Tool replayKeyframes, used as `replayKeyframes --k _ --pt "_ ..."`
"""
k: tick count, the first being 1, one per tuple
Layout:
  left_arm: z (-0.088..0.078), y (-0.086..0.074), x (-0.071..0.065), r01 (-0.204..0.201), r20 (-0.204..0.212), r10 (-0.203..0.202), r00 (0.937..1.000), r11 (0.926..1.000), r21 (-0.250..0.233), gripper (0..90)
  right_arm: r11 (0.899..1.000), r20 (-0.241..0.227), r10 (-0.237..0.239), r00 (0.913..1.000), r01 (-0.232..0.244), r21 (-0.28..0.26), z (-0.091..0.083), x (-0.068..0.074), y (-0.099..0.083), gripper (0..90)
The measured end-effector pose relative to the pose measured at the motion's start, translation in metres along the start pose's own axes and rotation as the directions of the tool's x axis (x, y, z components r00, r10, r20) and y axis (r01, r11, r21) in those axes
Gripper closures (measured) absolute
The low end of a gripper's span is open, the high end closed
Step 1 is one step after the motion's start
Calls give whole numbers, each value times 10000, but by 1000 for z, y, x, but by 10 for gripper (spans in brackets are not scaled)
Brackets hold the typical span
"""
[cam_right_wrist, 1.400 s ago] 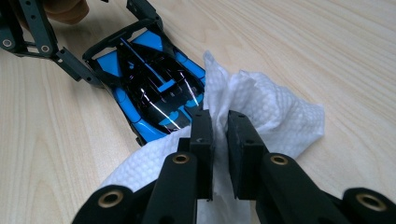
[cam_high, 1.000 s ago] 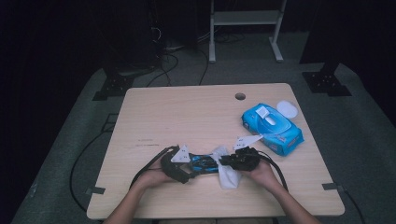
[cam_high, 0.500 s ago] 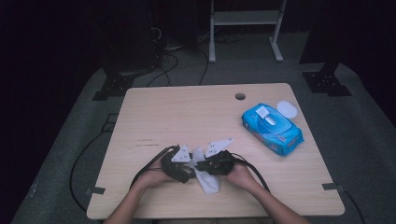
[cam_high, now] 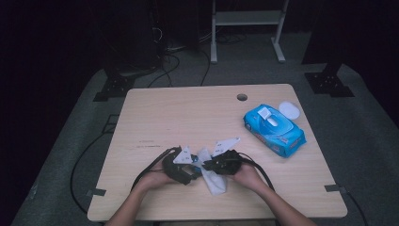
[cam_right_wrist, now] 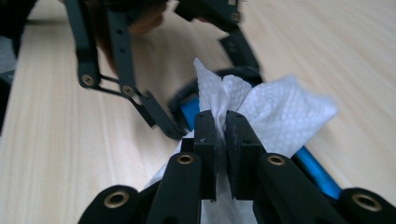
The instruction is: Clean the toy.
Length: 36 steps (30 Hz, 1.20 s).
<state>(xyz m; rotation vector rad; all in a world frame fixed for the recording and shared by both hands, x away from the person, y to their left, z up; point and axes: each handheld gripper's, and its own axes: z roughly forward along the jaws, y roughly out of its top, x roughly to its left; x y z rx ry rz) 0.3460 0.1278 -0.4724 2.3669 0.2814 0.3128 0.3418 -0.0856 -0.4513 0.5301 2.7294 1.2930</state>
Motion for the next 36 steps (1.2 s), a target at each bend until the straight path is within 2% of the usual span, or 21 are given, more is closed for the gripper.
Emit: replayKeyframes --k 1,4,8,9,10,11,13,14,16,21,23,24,26,27,28,30,33,36 --pt "0 0 0 -8 -1 8 10000 10000 -8 248 10000 -176 -47 9998 47 -13 8 3 4 829" --pt "0 -1 0 23 22 -23 10000 10000 -43 247 10000 -408 -6 9992 3 -75 15 4 9 828" --pt "0 0 0 -9 -8 9 10000 10000 -32 247 10000 -203 -89 9998 89 -24 17 2 14 826" --pt "0 0 0 10 -8 -10 10000 10000 -30 247 9998 -80 47 10000 -49 -209 14 -1 14 826" --pt "0 -1 0 101 2 -101 9999 9999 -47 247 9989 290 271 9992 -260 -399 9 -9 14 828" --pt "0 -1 0 101 2 -101 9999 9999 -47 248 9989 290 271 9992 -260 -399 9 -9 14 828" --pt "0 -1 0 54 -11 -54 10000 10000 -73 248 9988 583 408 9975 -391 -303 6 -16 13 828" --pt "0 -1 0 48 -10 -48 10000 10000 -68 248 9977 492 626 9968 -612 -292 6 -20 13 828" --pt "0 -1 0 63 -7 -63 10000 10000 -60 248 9980 458 620 9970 -615 -124 11 -21 15 828" --pt "0 0 0 106 -6 -106 9999 9999 -65 249 9993 413 365 9985 -368 49 26 -20 24 828" --pt "0 0 0 78 106 -77 9999 9999 -73 253 9988 360 493 9981 -493 1 25 -23 22 828" --pt "0 -1 -1 -24 204 28 9998 9998 -204 323 9985 409 541 9977 -541 -5 22 -25 20 829" --pt "-1 -1 -2 -286 35 287 9996 9993 -237 356 9979 580 638 9963 -642 39 14 -30 15 829" --pt "0 0 -3 -279 -119 277 9995 9995 -161 356 9979 580 638 9963 -642 39 14 -30 15 829" --pt "0 2 -3 -267 -231 265 9994 9996 -53 299 9964 558 840 9949 -843 28 11 -33 12 829" --pt "1 3 -2 -230 -251 231 9994 9997 28 284 9959 536 904 9945 -905 -13 10 -34 10 829" --pt "5 4 -2 62 28 -62 10000 10000 22 191 9950 447 993 9941 -988 -136 13 -32 10 831" --pt "8 7 -3 22 152 -22 9999 10000 -11 188 9967 460 807 9957 -805 -78 16 -28 14 832"
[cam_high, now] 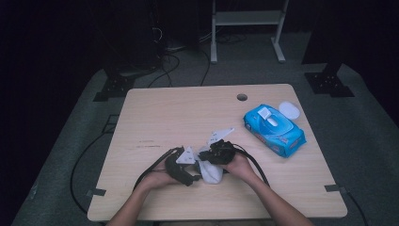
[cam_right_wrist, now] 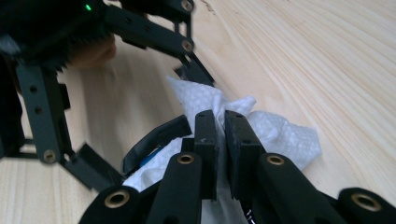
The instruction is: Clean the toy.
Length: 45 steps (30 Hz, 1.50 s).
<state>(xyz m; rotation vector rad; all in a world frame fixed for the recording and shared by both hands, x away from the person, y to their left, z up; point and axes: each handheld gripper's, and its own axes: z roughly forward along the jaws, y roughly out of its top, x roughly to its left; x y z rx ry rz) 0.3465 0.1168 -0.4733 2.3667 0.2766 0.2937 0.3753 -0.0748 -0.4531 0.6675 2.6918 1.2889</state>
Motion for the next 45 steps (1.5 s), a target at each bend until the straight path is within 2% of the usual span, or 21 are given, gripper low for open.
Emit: replayKeyframes --k 1,4,7,10,15,17,20,26,31,37,40,43,45 --pt "1 1 0 16 30 -16 10000 10000 -2 189 9999 4 -127 9999 127 33 0 1 1 832" --pt "1 2 1 14 8 -14 10000 10000 -8 250 10000 -30 -36 10000 36 -22 -5 0 2 834" --pt "1 2 1 67 85 -67 9999 10000 -11 251 9998 114 100 9999 -98 -173 -18 -6 0 834" --pt "3 3 -1 12 118 -12 9999 10000 12 187 9998 123 168 9998 -167 -46 -21 -9 -5 834" --pt "8 8 2 297 368 -298 9989 9996 31 163 9999 -38 87 10000 -87 105 -15 -6 -6 833" --pt "10 9 5 257 319 -260 9992 9996 84 139 9995 -243 302 9992 -302 5 -14 -8 -6 834" --pt "14 11 9 408 487 -415 9980 9990 164 139 9991 -351 427 9985 -428 -16 -12 -9 -7 834" --pt "12 11 11 363 639 -371 9973 9992 137 217 9996 -233 292 9993 -291 7 -13 -9 -7 834" --pt "12 9 12 371 811 -371 9960 9993 21 235 9990 -38 440 9990 -441 -95 -25 -15 -14 834" --pt "12 10 9 95 753 -89 9971 9999 -82 247 9972 178 712 9973 -707 -230 -35 -22 -23 835" --pt "14 11 9 62 677 -60 9977 10000 -26 199 9975 100 675 9977 -673 -233 -33 -19 -21 836" --pt "13 11 9 22 595 -18 9982 10000 -54 220 9985 -194 527 9984 -531 -168 -30 -14 -17 838" --pt "12 11 9 -7 623 10 9981 10000 -39 241 9995 -101 320 9994 -321 -69 -30 -11 -16 838"
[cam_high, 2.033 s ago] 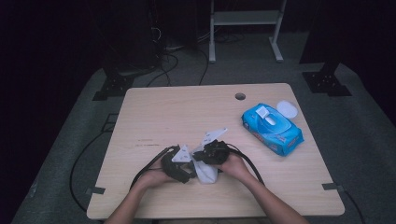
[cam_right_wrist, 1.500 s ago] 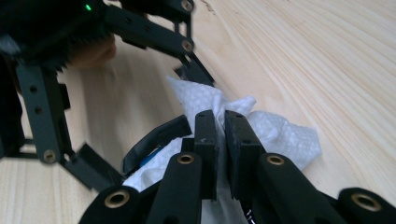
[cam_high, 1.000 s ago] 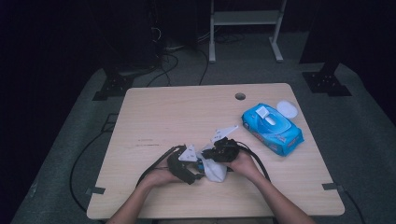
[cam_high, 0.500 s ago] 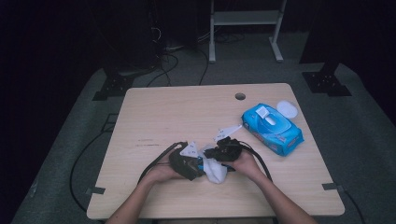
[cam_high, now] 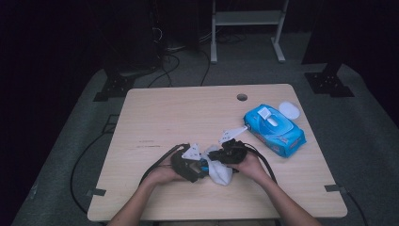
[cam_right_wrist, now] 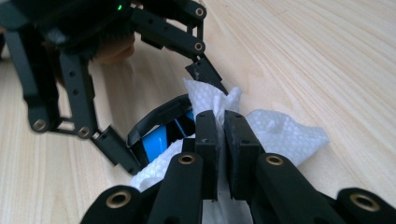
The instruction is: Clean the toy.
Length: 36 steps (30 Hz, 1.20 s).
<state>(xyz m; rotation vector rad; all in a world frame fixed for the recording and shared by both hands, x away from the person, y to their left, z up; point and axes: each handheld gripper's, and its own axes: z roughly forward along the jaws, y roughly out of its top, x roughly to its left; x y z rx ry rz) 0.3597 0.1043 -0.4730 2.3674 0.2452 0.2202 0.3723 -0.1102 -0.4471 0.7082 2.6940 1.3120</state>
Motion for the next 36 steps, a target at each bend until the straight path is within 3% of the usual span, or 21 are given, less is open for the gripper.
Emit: replayKeyframes --k 6,8,11,13,22,30,33,36 --pt "-1 -1 1 36 74 -36 10000 10000 37 255 9997 -176 95 9998 -99 -207 -6 3 -3 838" --pt "-1 -1 1 27 72 -27 10000 10000 51 255 9995 -478 -209 9986 197 -251 0 12 -1 838" --pt "-1 -1 0 64 81 -64 9999 10000 49 255 9977 -762 -657 9949 668 129 12 26 1 838" --pt "-1 -1 1 64 93 -65 9999 10000 61 255 9958 -649 -863 9942 882 261 13 30 0 837" --pt "-2 -1 1 155 140 -155 9998 9999 -1 253 9988 146 -484 9987 483 79 -14 13 -12 838" --pt "-7 -1 2 130 223 -127 9997 9998 -118 243 9975 -537 -710 9960 710 -18 1 23 -6 837" --pt "-7 0 2 86 218 -86 9997 10000 6 245 9963 -547 -833 9950 843 172 5 25 -6 836" --pt "-7 -1 1 37 258 -37 9997 10000 -16 267 9972 -267 -736 9969 738 75 -7 19 -10 836"
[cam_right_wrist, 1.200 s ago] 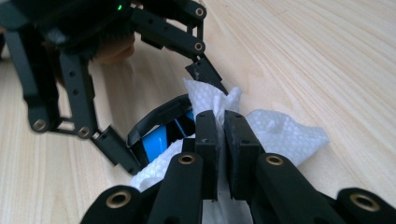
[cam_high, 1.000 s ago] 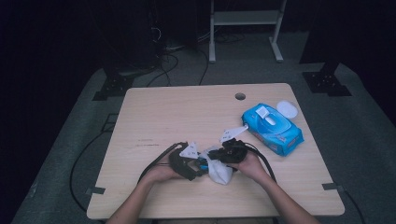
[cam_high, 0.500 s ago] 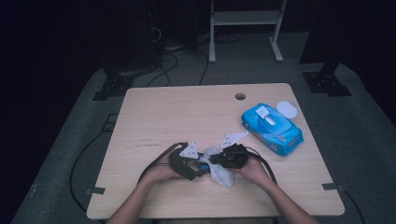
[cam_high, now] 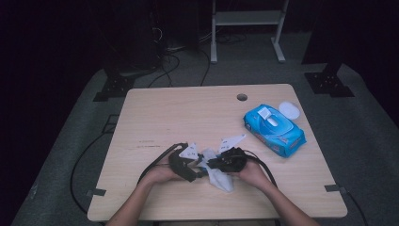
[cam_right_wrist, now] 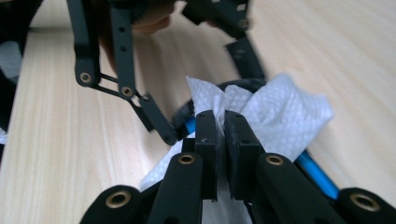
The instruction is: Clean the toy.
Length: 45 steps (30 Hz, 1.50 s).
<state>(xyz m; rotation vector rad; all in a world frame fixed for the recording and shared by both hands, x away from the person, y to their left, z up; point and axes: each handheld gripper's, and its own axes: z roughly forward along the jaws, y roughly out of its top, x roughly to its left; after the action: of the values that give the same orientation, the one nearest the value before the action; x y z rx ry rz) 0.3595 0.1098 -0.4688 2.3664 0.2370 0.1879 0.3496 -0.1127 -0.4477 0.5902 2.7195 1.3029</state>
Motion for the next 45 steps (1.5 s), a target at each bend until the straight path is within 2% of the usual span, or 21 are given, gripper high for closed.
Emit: replayKeyframes --k 3,6,7,14,16,20,24,28,29,31,36,38,40,42,45 --pt "-1 0 1 6 7 -6 10000 10000 -36 266 9997 367 219 9991 -217 -66 -14 -5 -7 836" --pt "-3 1 1 90 81 -89 9999 9998 -183 266 9989 388 475 9981 -473 -68 -18 -9 -14 837" --pt "-5 2 1 140 111 -137 9998 9995 -294 266 9988 388 490 9980 -487 -94 -18 -9 -15 837" --pt "-9 3 4 215 204 -213 9996 9997 -122 257 9985 259 469 9986 -462 -278 -14 -7 -16 836" --pt "-10 2 3 181 137 -180 9997 9998 -66 254 9986 248 451 9987 -444 -296 -13 -7 -16 836" --pt "-17 3 1 122 -101 -128 9999 9985 -539 215 9988 225 370 9991 -363 -332 -10 -5 -14 837" --pt "-12 7 2 21 -204 -30 9998 9990 -454 200 9989 11 286 9996 -285 -375 -3 -3 -9 837" --pt "-7 5 4 445 28 -444 9990 9980 -442 211 9984 5 209 9998 -208 -519 1 0 -8 836" --pt "-7 4 6 403 94 -399 9992 9983 -427 214 9984 39 183 9998 -180 -532 1 0 -9 836" --pt "-5 3 5 601 165 -595 9981 9974 -389 217 9988 69 153 9999 -149 -470 -2 -1 -10 836" --pt "-4 3 4 563 109 -560 9984 9979 -328 216 9996 493 221 9985 -211 -198 -19 -6 -24 835" --pt "-4 3 4 485 94 -482 9988 9982 -359 216 9992 761 409 9963 -405 -71 -28 -10 -35 835" --pt "-2 4 3 363 21 -362 9993 9990 -278 214 9970 872 758 9933 -742 -219 -36 -15 -44 835" --pt "0 4 2 207 -100 -208 9997 9997 -119 211 9964 1033 842 9911 -826 -197 -40 -17 -47 836" --pt "-1 4 2 158 -133 -159 9998 9999 -62 209 9964 990 835 9916 -815 -240 -37 -16 -44 836"
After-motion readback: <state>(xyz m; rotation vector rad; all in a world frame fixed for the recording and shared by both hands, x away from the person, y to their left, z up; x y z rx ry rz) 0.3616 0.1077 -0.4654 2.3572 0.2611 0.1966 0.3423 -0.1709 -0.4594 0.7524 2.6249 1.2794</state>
